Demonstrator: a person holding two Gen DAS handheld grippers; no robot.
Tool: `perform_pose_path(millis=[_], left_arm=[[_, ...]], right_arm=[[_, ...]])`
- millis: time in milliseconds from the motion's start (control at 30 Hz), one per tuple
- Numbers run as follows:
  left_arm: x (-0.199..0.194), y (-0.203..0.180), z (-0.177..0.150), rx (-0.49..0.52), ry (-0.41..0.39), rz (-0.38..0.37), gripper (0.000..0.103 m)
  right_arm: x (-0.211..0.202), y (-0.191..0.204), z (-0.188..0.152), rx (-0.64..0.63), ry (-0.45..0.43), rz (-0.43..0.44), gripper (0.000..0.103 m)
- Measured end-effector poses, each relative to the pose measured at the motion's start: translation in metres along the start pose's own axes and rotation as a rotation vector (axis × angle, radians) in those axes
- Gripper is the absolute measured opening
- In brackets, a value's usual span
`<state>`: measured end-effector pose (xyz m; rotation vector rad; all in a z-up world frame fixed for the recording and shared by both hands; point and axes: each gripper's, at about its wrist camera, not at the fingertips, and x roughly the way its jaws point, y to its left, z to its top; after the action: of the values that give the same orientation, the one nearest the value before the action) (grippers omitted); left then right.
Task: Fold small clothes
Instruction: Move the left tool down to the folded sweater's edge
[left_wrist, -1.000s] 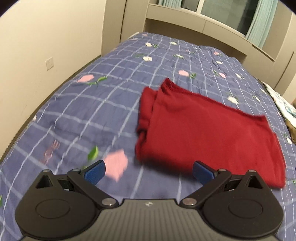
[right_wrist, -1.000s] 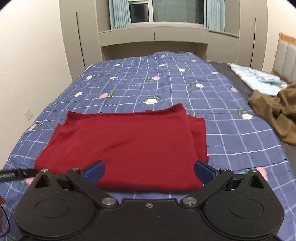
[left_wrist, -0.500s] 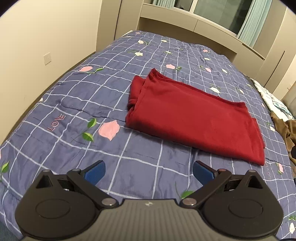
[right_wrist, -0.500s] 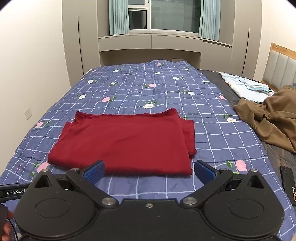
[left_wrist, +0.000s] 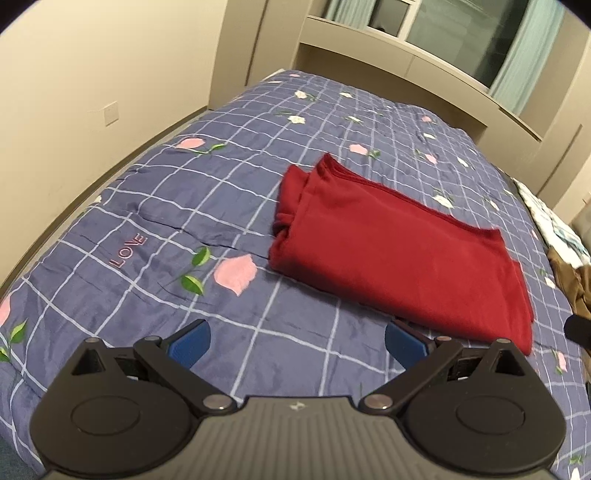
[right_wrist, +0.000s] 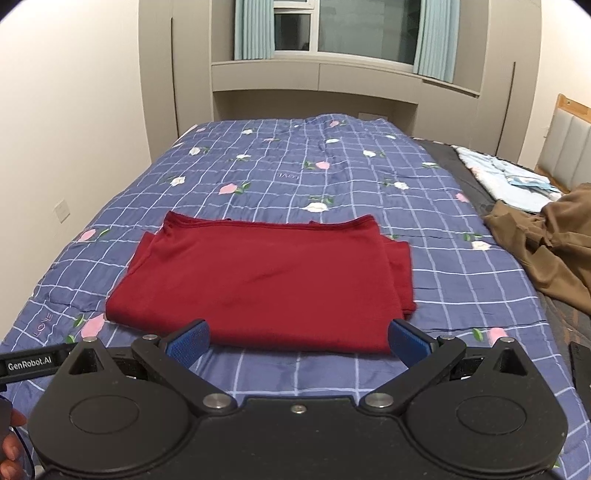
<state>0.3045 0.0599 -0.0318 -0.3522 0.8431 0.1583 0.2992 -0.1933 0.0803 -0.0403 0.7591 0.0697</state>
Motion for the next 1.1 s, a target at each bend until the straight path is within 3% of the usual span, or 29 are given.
perform_pose_path(millis=[467, 767, 1100], left_arm=[[0.058, 0.009, 0.029, -0.085, 0.032, 0.046, 0.102], [0.089, 0.005, 0.045, -0.100, 0.048, 0.053, 0.102], [0.104, 0.008, 0.049, -0.108, 0.062, 0.063, 0.102]], right_arm=[[0.096, 0.017, 0.026, -0.055, 0.083, 0.030, 0.102], [0.172, 0.009, 0.025, -0.152, 0.009, 0.026, 0.102], [0.207, 0.011, 0.018, -0.175, 0.072, 0.010, 0.102]])
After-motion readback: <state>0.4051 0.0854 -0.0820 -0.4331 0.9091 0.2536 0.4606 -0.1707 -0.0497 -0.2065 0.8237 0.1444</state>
